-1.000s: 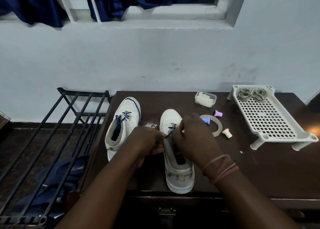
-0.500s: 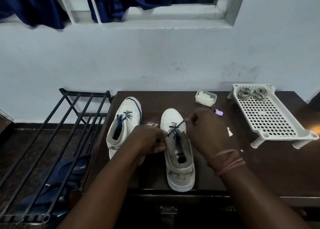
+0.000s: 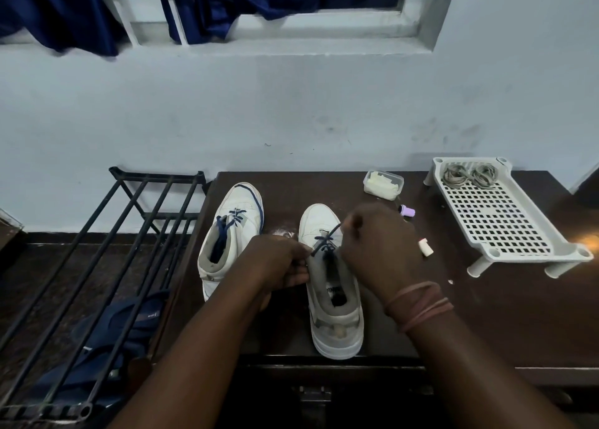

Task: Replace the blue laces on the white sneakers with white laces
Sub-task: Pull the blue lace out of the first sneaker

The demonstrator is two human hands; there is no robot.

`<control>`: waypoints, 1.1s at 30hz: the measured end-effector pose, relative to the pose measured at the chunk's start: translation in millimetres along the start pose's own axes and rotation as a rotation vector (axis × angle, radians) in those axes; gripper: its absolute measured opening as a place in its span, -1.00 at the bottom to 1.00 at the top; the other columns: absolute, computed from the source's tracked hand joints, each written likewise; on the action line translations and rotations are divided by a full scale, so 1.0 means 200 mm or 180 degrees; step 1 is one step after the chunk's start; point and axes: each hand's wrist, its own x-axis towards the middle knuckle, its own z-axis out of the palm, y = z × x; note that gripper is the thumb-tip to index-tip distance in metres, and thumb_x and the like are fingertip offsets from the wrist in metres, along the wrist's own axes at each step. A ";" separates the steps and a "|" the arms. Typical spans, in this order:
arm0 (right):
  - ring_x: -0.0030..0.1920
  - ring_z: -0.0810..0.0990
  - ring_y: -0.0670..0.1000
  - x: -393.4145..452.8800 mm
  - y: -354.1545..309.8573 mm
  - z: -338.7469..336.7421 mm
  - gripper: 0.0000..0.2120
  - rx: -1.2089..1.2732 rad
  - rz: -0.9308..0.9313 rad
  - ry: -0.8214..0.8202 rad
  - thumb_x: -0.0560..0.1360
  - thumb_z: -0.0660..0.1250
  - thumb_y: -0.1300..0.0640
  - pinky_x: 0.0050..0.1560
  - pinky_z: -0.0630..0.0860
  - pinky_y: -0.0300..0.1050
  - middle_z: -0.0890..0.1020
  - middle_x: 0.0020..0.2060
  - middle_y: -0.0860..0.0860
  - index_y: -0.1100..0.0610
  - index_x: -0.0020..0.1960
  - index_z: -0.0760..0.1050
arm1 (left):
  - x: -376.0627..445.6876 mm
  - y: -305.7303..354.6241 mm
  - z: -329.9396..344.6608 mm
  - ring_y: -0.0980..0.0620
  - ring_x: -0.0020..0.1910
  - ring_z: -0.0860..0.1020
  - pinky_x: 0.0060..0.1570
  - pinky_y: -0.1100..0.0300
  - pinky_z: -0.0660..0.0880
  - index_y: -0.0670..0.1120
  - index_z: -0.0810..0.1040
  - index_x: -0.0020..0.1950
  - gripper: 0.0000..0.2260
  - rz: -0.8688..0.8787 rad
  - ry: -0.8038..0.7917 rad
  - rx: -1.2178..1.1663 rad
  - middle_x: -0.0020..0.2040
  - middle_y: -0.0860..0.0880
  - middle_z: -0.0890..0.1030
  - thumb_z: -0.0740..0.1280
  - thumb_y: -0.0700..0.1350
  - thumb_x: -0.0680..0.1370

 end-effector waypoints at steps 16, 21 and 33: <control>-0.16 0.60 0.12 0.02 0.02 0.01 -0.76 0.0033 -0.0037 -0.0171 0.48 0.23 -0.01 -0.13 0.55 -0.01 0.62 -0.20 0.02 0.07 -0.22 0.59 | -0.01 0.00 0.01 -0.04 -0.30 0.60 -0.34 0.21 0.64 -0.39 0.60 0.12 -0.81 0.0059 0.0071 0.0051 -0.10 -0.27 0.64 0.36 -0.32 0.55; -0.12 0.61 0.13 0.06 0.15 -0.09 -0.80 0.0417 0.0727 0.0165 0.48 0.28 0.00 -0.13 0.52 -0.07 0.63 -0.19 0.05 0.09 -0.20 0.56 | 0.00 -0.01 0.02 -0.11 -0.17 0.59 -0.24 0.15 0.64 -0.39 0.60 0.12 -0.77 0.0179 0.0166 0.0148 -0.08 -0.30 0.65 0.38 -0.28 0.52; -0.32 0.51 0.00 0.00 0.12 0.01 -0.82 0.0976 0.0947 -0.1494 0.39 0.48 0.15 -0.29 0.41 -0.19 0.54 -0.38 0.00 0.09 -0.31 0.50 | 0.05 -0.10 0.02 0.21 -0.29 0.50 -0.31 0.35 0.29 0.05 0.68 -0.05 -0.81 0.1444 0.0526 0.2104 -0.26 0.12 0.57 0.57 -0.07 0.38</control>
